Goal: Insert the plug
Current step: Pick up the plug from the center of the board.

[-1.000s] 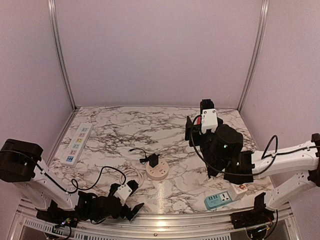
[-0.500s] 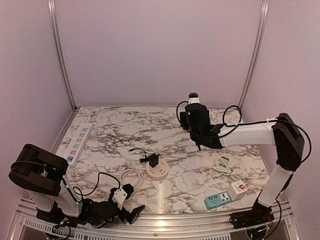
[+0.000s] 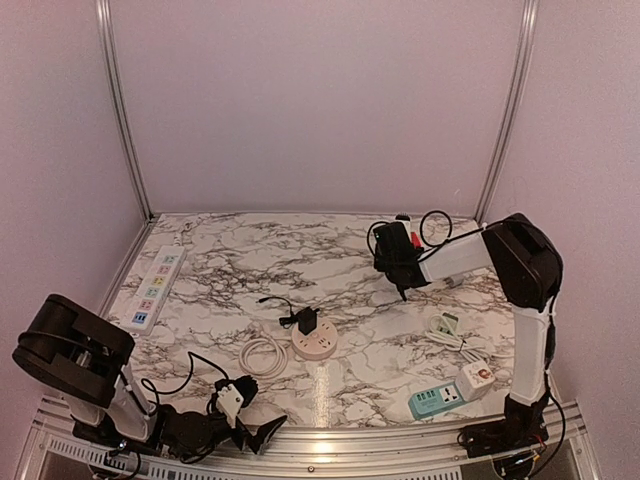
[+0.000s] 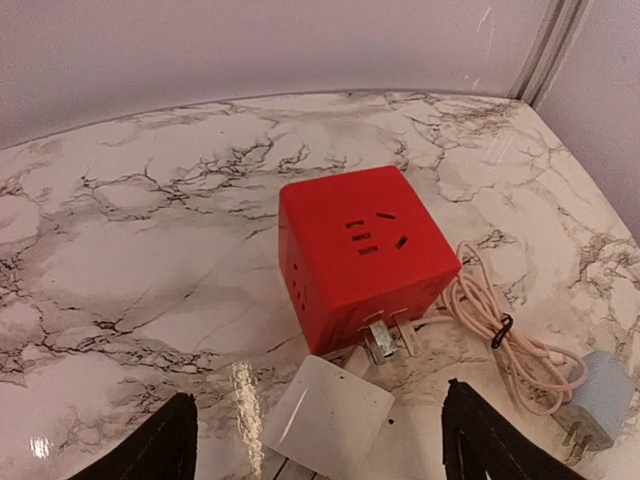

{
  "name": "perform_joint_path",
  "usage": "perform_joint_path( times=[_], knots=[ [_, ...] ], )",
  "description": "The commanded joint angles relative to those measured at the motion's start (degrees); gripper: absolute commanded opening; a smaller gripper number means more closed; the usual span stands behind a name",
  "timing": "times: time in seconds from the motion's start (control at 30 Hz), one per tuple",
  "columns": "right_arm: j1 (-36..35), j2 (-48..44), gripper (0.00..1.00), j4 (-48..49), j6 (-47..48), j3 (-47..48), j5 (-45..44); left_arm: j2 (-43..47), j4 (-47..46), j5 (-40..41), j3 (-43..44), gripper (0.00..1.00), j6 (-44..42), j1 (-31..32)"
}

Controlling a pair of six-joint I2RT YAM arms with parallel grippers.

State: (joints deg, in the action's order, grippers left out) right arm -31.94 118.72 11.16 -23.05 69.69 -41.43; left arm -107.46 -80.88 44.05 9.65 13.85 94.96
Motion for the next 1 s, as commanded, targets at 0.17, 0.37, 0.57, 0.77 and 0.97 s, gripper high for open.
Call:
perform_joint_path(
  times=[0.17,0.37,0.57,0.77,0.97],
  knots=[
    [4.6,2.5,0.79,-2.9,-6.1,5.1,5.7,13.4,9.4,3.9,-1.5,0.99,-1.5,1.8],
    [5.0,5.5,0.77,-6.1,-7.7,9.6,8.4,21.1,11.4,5.5,-5.4,0.99,-1.6,1.9],
    [5.8,9.3,0.77,-14.6,-11.0,15.9,9.4,24.9,11.6,6.4,-8.6,0.99,-0.5,1.9],
    [7.2,11.7,0.80,-22.0,-15.1,19.9,9.0,26.0,12.0,6.5,-9.3,0.99,-0.4,1.9],
    [8.0,11.3,0.81,-25.0,-17.7,18.9,9.0,26.1,11.8,6.7,-9.6,0.99,-0.4,2.0]
  ],
)
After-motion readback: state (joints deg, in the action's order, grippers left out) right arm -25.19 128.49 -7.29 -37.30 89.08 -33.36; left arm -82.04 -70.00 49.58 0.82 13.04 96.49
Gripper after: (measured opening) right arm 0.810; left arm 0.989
